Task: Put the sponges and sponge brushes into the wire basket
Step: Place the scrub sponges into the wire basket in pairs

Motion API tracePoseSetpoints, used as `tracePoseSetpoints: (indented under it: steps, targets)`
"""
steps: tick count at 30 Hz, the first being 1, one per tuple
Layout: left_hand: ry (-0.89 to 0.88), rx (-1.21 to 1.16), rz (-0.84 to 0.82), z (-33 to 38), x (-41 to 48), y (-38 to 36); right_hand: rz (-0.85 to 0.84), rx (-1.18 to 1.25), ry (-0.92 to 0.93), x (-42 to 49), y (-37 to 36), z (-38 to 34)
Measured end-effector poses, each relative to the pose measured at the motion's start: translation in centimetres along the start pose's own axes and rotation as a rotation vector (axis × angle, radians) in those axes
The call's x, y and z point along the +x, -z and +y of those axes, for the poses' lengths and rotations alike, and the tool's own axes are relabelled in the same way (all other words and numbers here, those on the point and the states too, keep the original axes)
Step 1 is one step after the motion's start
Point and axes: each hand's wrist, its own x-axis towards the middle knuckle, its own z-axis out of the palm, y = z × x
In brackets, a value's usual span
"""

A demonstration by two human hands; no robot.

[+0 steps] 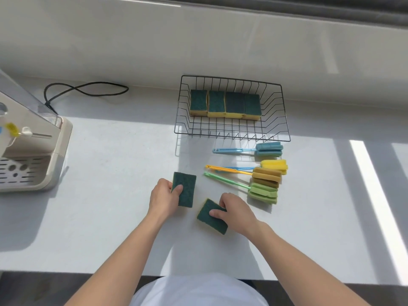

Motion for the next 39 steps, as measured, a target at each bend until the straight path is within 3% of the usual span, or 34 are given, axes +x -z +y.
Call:
tracePoseSetpoints:
  steps: [14,21,34,39]
  targets:
    - [-0.234,-0.235,0.05,10.4,4.0,2.1,0.35,0.465,0.022,2.2,10.4,-1.1]
    - [-0.28,-0.244,0.059,17.0,10.4,2.6,0.472,0.543,-0.028,7.2,16.4,-1.6]
    - [-0.182,-0.049,0.072,23.5,21.6,0.7,0.451,0.58,-0.099,17.4,21.4,-3.4]
    - [-0.269,0.082,0.158,23.3,23.1,-0.1,0.421,0.565,-0.107,21.2,21.7,-4.3]
